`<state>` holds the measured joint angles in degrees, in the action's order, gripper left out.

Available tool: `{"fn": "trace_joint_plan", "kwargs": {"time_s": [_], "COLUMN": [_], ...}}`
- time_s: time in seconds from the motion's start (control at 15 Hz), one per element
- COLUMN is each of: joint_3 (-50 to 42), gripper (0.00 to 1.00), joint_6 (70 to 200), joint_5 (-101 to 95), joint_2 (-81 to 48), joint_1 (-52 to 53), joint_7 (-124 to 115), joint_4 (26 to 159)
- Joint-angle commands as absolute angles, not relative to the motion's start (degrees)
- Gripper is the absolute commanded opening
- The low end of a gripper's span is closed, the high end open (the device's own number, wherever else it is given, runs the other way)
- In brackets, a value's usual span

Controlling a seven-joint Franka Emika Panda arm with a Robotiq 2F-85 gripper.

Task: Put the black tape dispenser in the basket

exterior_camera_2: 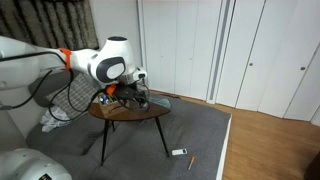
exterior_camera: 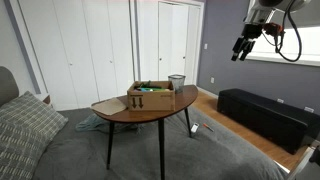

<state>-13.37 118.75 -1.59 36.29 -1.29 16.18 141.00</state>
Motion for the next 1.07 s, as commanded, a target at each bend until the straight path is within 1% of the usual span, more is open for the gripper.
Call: {"fn": "trace_joint_plan", "kwargs": {"time_s": [0.0, 0.47, 0.8, 1.0], "joint_3": [-12.6, -12.6, -8.8, -6.4], "gripper": [1.0, 1.0, 1.0, 1.0], "joint_6": [118.7, 118.7, 121.2, 124.2], "joint_5": [-1.0, -1.0, 4.4, 8.4], "joint_2": [36.1, 36.1, 29.5, 22.6], "joint_1": [-2.2, -2.2, 7.5, 13.2], "joint_7": [16.6, 16.6, 22.2, 26.1], "joint_4": [140.9, 140.9, 134.8, 129.1]}}
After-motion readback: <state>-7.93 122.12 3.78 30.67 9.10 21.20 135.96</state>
